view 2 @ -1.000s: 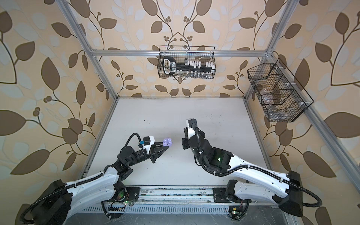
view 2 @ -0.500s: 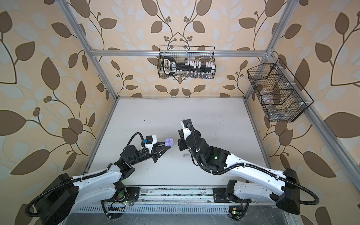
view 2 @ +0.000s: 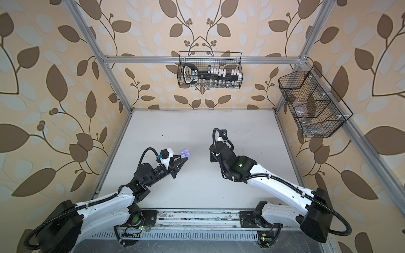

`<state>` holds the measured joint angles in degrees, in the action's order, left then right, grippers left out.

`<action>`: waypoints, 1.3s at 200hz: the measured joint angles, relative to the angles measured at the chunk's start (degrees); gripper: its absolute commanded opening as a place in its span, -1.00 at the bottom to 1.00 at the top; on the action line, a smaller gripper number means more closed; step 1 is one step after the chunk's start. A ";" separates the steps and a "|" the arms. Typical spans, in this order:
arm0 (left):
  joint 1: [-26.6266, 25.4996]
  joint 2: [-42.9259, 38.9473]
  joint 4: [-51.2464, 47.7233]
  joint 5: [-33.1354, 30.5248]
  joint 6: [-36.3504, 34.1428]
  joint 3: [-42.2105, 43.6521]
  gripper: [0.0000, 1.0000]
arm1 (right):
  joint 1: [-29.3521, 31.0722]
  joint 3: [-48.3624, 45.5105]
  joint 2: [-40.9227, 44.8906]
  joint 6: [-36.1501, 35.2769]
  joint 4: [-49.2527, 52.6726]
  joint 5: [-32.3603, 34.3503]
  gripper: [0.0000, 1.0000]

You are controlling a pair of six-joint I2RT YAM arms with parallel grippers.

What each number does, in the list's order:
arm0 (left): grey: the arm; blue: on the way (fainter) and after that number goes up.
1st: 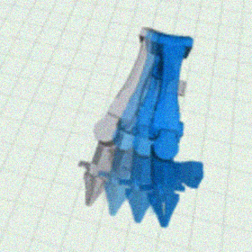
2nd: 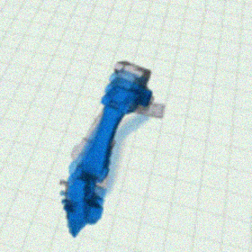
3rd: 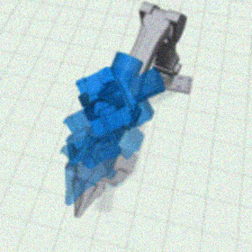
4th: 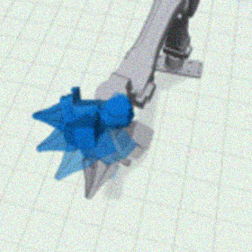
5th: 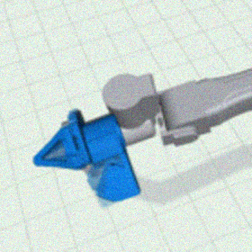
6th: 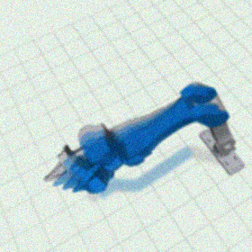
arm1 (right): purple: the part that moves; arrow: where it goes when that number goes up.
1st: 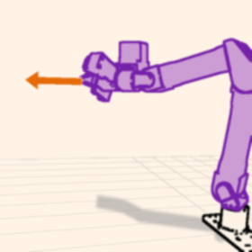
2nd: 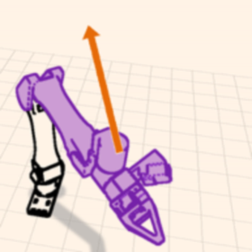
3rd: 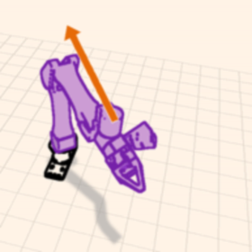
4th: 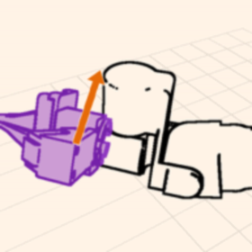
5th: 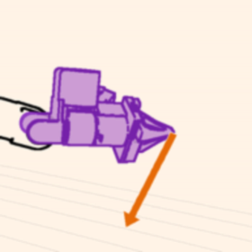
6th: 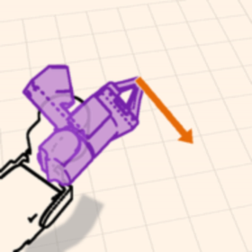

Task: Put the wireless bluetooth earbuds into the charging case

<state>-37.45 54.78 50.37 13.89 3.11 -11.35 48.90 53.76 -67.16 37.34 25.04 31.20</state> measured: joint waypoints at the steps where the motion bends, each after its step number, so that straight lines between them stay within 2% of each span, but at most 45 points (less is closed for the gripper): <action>1: 0.00 0.00 0.00 -0.04 0.00 0.00 -1.00 | 0.00 -0.07 0.02 -0.07 0.17 -0.02 0.03; 21: 0.00 0.00 -0.02 -1.05 0.00 0.00 -1.00 | -0.02 -3.17 0.02 2.64 3.28 -1.27 0.12; 63: 0.00 -1.25 -0.94 -2.51 0.00 0.02 -1.00 | 1.44 -7.39 0.50 6.08 9.88 -3.54 0.16; 90: 0.00 -2.23 -1.38 -3.48 0.00 0.28 -1.00 | 8.94 -9.94 4.11 10.45 13.51 -4.48 0.21; 129: 0.00 -3.08 -2.21 -3.93 0.00 0.42 -1.00 | 25.05 -20.17 11.28 22.16 16.09 -7.04 0.31; 155: 0.00 -3.45 -2.62 -3.93 -0.07 0.42 -1.00 | 34.62 -23.34 10.54 29.46 16.98 -8.24 0.29; 181: 0.00 -4.15 -3.19 -4.09 -0.39 0.48 -1.00 | 39.56 -23.06 5.68 34.16 16.74 -8.79 0.21; 222: 0.00 -5.25 -3.34 -4.50 -1.33 0.74 -1.00 | 44.04 -21.51 -1.33 38.12 16.35 -10.62 0.09; 260: 0.00 -5.25 -3.54 -4.96 -1.53 0.74 -1.00 | 46.82 -20.85 -2.45 40.46 15.85 -11.78 0.11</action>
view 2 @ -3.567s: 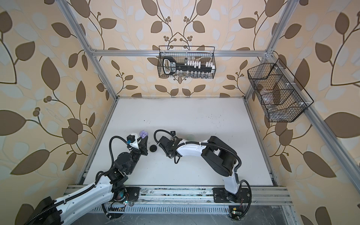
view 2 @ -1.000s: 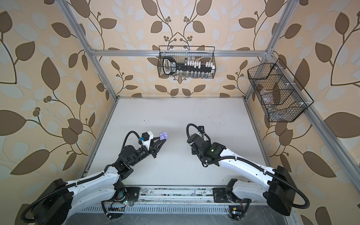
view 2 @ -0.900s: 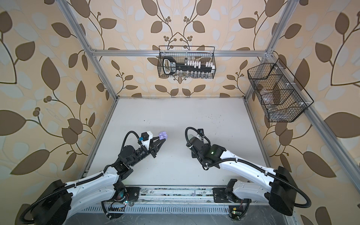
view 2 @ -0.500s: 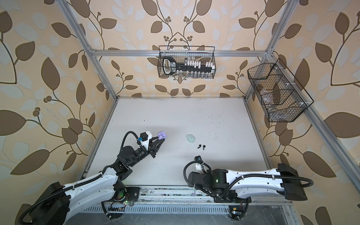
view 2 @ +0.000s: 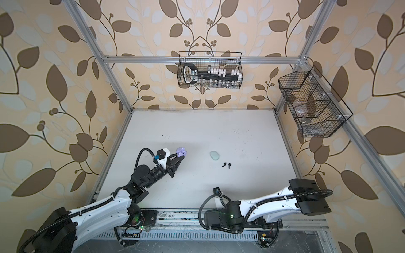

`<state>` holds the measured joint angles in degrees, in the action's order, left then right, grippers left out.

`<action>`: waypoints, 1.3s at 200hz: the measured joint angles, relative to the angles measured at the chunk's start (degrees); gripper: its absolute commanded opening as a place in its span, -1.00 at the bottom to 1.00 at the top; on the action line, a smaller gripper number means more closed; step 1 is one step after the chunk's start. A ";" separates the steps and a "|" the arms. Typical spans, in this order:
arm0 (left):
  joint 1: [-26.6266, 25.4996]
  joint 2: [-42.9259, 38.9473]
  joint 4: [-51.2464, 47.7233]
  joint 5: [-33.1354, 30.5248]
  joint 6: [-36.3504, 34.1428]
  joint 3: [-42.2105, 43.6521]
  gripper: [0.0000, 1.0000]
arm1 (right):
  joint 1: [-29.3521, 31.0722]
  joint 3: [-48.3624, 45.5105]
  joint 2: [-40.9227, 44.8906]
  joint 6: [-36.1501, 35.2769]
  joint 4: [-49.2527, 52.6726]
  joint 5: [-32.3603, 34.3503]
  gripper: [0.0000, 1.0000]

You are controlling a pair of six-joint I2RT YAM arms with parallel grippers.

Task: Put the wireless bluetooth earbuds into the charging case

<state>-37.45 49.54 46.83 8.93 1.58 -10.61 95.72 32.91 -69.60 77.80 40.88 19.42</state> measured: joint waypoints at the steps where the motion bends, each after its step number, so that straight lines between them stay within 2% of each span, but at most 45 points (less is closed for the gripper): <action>1: 0.00 0.00 0.00 0.00 0.00 0.00 -1.00 | 0.09 0.00 -0.02 0.07 0.00 0.00 0.11; 72: 0.00 -0.57 -1.05 -0.39 -0.39 0.00 -1.00 | 2.71 0.61 -3.13 1.22 -0.42 -1.95 -0.07; 91: 0.00 -0.76 -1.42 -0.44 -0.66 0.00 -1.00 | 3.30 0.61 -3.30 1.88 -0.85 -2.14 -0.19; 122: 0.00 -1.05 -2.08 -0.46 -1.18 0.00 -1.00 | 3.58 0.61 -4.22 2.82 -2.08 -2.49 -0.54; 157: 0.00 -1.44 -2.19 -0.55 -1.44 0.00 -1.00 | 2.16 0.59 -4.55 2.86 -3.43 -2.97 -0.67; 199: 0.00 -1.44 -2.16 -0.52 -1.44 0.00 -1.00 | -3.80 0.63 -1.95 -0.55 -4.17 -3.08 -0.70; 230: 0.00 -1.44 -2.19 -0.52 -1.46 0.00 -1.00 | -13.27 0.70 2.32 -6.23 -4.13 -2.95 -0.68; 260: 0.00 -1.44 -2.19 -0.61 -1.46 0.00 -1.00 | -21.11 1.81 1.44 -12.79 -3.54 -2.84 -0.67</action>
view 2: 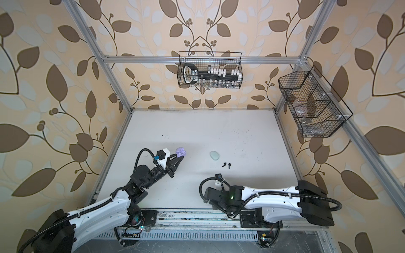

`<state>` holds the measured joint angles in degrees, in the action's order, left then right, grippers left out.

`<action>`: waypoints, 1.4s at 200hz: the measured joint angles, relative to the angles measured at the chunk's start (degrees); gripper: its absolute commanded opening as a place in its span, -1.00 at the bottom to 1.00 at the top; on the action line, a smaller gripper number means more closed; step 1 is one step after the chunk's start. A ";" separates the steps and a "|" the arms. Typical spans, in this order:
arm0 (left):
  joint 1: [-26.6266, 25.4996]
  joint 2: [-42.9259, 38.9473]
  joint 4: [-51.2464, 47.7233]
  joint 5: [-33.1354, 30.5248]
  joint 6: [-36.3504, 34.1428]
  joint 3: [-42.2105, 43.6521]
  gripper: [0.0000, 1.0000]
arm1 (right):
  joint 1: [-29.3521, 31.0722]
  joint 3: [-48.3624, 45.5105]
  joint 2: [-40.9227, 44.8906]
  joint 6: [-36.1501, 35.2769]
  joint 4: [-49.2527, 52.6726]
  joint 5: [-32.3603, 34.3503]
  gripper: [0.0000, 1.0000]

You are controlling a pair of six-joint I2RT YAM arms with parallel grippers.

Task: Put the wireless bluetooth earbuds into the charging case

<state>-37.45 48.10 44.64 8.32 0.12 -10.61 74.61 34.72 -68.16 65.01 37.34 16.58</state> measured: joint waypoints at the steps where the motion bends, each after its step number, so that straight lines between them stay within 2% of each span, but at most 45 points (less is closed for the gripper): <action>1: 0.00 0.00 0.02 0.00 0.00 0.00 -1.00 | -0.28 0.13 -0.17 -0.37 0.07 0.00 -0.66; 37: 0.00 0.00 0.02 -0.72 0.00 0.00 -1.00 | -3.58 3.52 -5.44 -6.51 0.28 0.00 -0.63; 116: 0.00 0.00 0.00 -1.33 0.02 0.00 -1.00 | -4.02 6.58 -14.32 -12.94 0.26 -0.13 -0.55; 183: 0.00 -0.07 -0.28 -1.53 0.00 0.33 -1.00 | -3.32 7.02 -15.63 -12.92 1.88 1.18 -0.15; 280: 0.00 -0.07 -0.33 -1.53 0.02 0.33 -1.00 | -1.18 5.33 -14.73 -10.19 3.28 3.21 -0.10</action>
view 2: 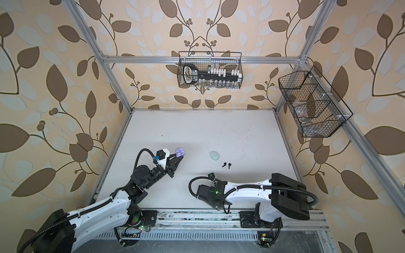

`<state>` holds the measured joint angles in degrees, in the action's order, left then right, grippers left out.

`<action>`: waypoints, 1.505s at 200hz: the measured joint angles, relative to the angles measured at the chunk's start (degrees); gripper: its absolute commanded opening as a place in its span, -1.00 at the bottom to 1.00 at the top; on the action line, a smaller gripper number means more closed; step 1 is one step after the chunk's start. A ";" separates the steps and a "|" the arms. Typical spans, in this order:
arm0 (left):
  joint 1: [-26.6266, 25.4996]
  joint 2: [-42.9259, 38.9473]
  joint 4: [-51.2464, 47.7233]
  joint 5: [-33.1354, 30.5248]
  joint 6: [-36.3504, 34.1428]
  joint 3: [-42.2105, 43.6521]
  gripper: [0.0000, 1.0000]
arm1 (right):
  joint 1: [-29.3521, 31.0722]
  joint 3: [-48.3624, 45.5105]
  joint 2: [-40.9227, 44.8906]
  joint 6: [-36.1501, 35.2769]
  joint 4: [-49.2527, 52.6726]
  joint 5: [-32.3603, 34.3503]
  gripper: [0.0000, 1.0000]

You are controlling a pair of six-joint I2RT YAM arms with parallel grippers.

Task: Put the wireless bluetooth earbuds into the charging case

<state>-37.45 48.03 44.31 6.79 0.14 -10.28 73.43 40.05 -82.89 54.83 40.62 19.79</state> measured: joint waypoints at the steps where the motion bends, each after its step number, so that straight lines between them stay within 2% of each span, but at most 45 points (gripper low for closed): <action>1: 0.00 0.00 0.00 0.00 0.00 0.00 -1.00 | 0.02 0.00 0.02 0.02 0.00 0.02 -0.10; 31: 0.00 -0.02 -0.02 0.00 0.00 0.00 -1.00 | 1.18 -0.68 0.79 0.63 0.02 0.35 -0.03; 140: 0.00 -0.35 -0.02 0.00 -0.02 0.00 -1.00 | 1.31 -3.06 3.32 1.55 -0.81 0.31 -0.06; 168: 0.00 -0.35 -0.02 0.00 0.00 0.00 -1.00 | -0.57 -2.93 2.97 1.07 -1.36 0.28 -0.15; 245: 0.00 -0.42 0.00 0.00 0.00 0.09 -1.00 | -8.13 0.57 -1.09 -3.91 -1.81 0.61 -0.21; 301: 0.00 -0.74 -0.04 0.00 0.00 0.22 -1.00 | -12.50 0.13 -0.68 -6.05 -2.47 0.92 -0.25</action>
<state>-37.45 47.29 44.27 6.79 0.14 -10.07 60.93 40.18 -83.57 48.77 38.15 20.71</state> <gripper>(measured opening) 0.223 0.377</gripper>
